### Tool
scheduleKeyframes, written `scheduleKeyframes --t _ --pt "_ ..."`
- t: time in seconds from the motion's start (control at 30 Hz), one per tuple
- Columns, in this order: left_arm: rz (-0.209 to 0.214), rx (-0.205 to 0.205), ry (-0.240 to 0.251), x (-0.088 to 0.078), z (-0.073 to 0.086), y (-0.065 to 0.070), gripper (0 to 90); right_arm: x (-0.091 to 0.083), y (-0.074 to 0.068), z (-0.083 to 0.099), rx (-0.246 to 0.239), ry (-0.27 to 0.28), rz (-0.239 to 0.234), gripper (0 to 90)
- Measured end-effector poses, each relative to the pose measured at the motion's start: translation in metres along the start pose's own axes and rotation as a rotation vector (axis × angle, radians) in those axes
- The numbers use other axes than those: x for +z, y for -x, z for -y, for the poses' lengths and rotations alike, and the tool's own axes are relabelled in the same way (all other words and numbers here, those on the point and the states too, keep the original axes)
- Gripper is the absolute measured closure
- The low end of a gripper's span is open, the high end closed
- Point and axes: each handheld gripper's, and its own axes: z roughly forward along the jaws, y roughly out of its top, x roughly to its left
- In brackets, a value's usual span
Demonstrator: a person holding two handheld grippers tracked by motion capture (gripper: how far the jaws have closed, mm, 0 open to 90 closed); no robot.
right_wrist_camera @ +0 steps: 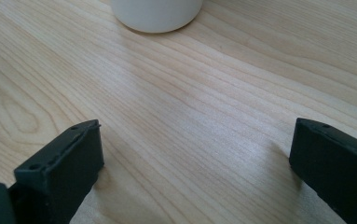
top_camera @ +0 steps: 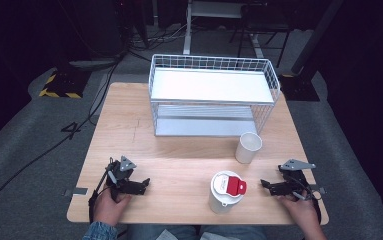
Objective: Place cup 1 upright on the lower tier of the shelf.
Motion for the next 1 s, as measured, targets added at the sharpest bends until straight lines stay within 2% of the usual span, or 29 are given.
scheduleKeyframes --t 0.6,0.77,0.87,1.0 --pt "-0.001 0.001 0.0 0.0002 -0.0002 0.0001 0.6 -0.0001 0.0 0.0 0.0 -0.001 0.0 3.2" --pt "0.0 0.001 0.0 0.0002 -0.0003 0.0 0.6 -0.0017 0.0031 0.0011 -0.013 0.006 -0.02 5.6" --pt "-0.001 0.002 0.0 0.0002 -0.0003 0.0 0.6 -0.0026 0.0037 0.0021 -0.013 0.006 -0.015 5.5" --pt "-0.001 0.001 0.0 0.0002 -0.0003 0.0 0.6 -0.0046 0.0049 0.0036 0.012 0.008 -0.007 5.6"
